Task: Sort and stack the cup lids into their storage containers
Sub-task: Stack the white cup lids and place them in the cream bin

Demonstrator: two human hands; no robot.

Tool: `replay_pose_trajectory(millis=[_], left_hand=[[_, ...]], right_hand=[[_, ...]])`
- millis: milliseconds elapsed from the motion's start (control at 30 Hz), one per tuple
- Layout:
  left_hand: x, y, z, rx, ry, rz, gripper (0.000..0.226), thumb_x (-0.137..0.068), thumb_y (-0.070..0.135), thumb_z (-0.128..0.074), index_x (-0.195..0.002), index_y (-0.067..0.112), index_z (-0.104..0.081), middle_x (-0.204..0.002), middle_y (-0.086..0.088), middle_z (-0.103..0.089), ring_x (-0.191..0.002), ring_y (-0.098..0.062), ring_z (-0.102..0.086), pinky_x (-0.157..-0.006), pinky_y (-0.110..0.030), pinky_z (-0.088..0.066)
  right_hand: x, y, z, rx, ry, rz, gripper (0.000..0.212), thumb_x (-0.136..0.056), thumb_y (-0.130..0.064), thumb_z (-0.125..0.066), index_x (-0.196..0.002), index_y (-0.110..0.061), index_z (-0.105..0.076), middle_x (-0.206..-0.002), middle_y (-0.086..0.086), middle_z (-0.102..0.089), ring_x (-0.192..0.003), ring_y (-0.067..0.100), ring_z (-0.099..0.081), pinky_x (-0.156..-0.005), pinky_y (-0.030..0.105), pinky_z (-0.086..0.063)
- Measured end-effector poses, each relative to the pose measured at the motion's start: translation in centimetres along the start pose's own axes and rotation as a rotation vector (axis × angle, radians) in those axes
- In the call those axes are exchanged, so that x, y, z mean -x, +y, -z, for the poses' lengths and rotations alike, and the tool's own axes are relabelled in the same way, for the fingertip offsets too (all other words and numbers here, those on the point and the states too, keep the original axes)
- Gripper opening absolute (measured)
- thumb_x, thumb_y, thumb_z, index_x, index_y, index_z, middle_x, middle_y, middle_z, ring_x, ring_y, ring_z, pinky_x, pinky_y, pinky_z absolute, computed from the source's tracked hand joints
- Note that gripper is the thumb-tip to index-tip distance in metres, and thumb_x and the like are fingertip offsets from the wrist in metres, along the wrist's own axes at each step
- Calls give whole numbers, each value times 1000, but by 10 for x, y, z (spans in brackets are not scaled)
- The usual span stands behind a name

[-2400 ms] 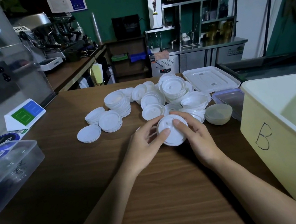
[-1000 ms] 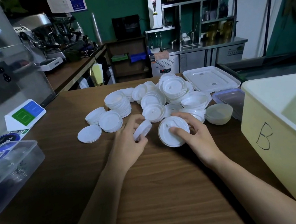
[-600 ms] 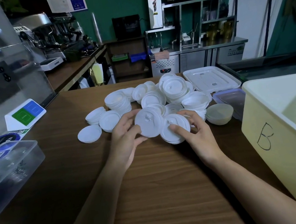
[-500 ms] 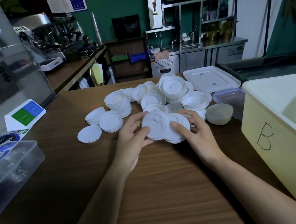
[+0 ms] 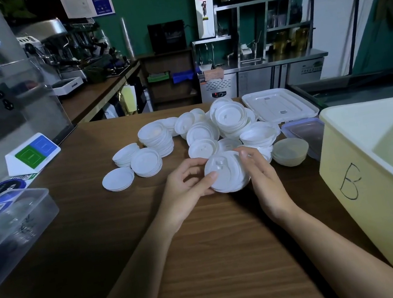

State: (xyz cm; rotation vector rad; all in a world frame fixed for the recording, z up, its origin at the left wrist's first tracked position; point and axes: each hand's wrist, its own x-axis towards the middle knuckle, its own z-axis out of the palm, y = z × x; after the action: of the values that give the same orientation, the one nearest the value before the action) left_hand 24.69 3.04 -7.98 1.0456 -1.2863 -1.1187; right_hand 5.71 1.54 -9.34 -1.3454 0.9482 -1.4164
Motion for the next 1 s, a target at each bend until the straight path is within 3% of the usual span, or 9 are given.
replay_pose_trajectory(millis=[67, 167, 367, 467, 567, 667, 767, 900, 1000], left_hand=[[0, -2, -3, -8, 17, -6, 33, -90, 10, -79, -122, 11, -68, -110, -14, -71, -96, -22, -76, -83, -40, -64], [0, -4, -6, -59, 34, -46, 32, -87, 12, -83, -116, 13, -69, -103, -12, -72, -88, -16, -74, -77, -32, -62], [-2, -9, -5, -123, 80, -127, 45, -71, 38, -91, -107, 20, -72, -88, -5, -71, -80, -16, -67, -79, -41, -60], [-2, -11, -6, -111, 89, -163, 49, -67, 39, -91, -106, 18, -72, -94, -14, -71, -81, -15, -67, -76, -30, -57], [-4, -12, -5, -125, 75, -140, 52, -67, 44, -89, -110, 21, -71, -100, -2, -74, -92, -11, -70, -80, -27, -57], [-5, -14, -4, -174, 8, -86, 52, -75, 45, -87, -122, 31, -69, -118, 14, -73, -114, -5, -68, -94, -22, -53], [-3, -13, -2, -172, -38, -71, 49, -85, 37, -84, -131, 33, -66, -128, 17, -70, -126, -6, -63, -100, -19, -49], [-1, -6, -4, -156, -82, -79, 45, -92, 29, -80, -134, 28, -64, -132, 15, -70, -131, -4, -59, -115, -31, -43], [-1, -4, -3, -110, -119, -14, 54, -86, 43, -80, -137, 32, -63, -131, 7, -72, -129, -13, -63, -113, -43, -47]], right_hand=[[1, -1, 0, -28, -32, -17, 51, -96, -61, -58, -127, -21, -69, -130, -2, -70, -129, 17, -63, -114, 39, -46], [3, -4, 0, -23, -63, -3, 46, -94, -52, -65, -125, -18, -68, -124, -8, -71, -120, 10, -65, -108, 32, -48], [4, -6, -2, 0, -90, 21, 38, -91, -46, -70, -123, -25, -69, -124, -9, -70, -117, 8, -65, -102, 23, -49], [4, -5, -2, 23, -87, 30, 33, -93, -40, -74, -122, -27, -69, -118, -17, -72, -110, -1, -65, -93, 13, -47], [4, -6, -1, 10, -76, 26, 33, -92, -39, -75, -121, -24, -70, -116, -15, -74, -108, -2, -66, -92, 11, -47], [3, -5, 0, 2, -70, 32, 36, -92, -36, -74, -122, -18, -71, -118, -9, -74, -112, 4, -67, -95, 15, -48], [3, -5, 1, 2, -84, 29, 37, -91, -35, -70, -123, -17, -72, -120, -5, -74, -116, 9, -67, -97, 22, -49], [3, -6, 1, -24, -98, 13, 36, -92, -37, -71, -123, -19, -72, -124, 1, -74, -121, 17, -67, -104, 32, -50], [3, -4, 0, -57, -109, -1, 37, -93, -42, -71, -123, -21, -73, -129, 8, -72, -126, 29, -65, -115, 52, -46]])
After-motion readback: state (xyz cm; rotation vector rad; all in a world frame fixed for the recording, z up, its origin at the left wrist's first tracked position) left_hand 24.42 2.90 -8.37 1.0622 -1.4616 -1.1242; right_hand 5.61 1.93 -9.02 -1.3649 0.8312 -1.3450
